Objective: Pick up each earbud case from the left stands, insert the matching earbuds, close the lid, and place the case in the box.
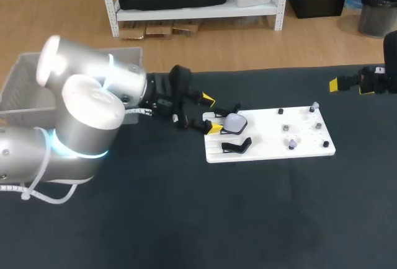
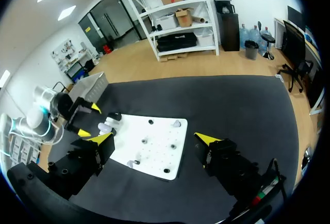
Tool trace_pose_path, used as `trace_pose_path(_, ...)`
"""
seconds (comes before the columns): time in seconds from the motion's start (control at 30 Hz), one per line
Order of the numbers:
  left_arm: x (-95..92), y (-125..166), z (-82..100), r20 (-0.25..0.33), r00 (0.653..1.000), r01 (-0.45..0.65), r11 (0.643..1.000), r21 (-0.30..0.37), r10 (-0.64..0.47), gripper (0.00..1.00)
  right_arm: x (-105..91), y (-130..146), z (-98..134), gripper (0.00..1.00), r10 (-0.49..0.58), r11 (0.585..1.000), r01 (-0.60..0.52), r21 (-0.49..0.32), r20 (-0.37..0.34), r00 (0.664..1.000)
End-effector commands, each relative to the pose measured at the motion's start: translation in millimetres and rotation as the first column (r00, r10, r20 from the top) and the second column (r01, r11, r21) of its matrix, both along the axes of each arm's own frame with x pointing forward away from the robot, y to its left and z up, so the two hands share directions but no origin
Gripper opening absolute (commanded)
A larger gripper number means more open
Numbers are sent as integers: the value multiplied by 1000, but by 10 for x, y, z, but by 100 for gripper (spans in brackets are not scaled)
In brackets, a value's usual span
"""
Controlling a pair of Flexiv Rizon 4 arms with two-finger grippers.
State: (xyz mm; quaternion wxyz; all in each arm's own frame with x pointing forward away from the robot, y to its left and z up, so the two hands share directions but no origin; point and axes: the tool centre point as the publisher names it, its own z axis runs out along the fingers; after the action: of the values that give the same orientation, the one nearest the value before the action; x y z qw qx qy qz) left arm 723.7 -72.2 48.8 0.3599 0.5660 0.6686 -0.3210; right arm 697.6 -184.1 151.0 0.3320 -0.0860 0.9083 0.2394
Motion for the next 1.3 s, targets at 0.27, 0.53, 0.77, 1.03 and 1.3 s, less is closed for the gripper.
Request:
trace_pose_path(0.27, 45, -109, -84, 29, 999, 27, 999, -26, -26, 100, 5, -4, -3, 100, 2, 1000, -2, 1, 0, 1000)
trace_pose_path(0.53, 68, -214, -179, 17, 1000, 22, 999, -32, -21, 94, 5, -4, -3, 100, 2, 1000, -2, 1, 0, 1000)
trace_pose_path(0.77, 65, -300, -233, -5, 999, 46, 998, -39, -46, 78, 5, -4, -3, 100, 2, 1000, -2, 1, 0, 1000)
trace_pose_path(1.03, 49, -366, -296, -21, 998, 56, 997, -47, -57, 69, 5, -4, -3, 100, 2, 1000, -2, 1, 0, 1000)
trace_pose_path(1.3, 39, -402, -336, -30, 998, 56, 997, -51, -57, 53, 5, -4, -3, 100, 2, 1000, -2, 1, 0, 1000)
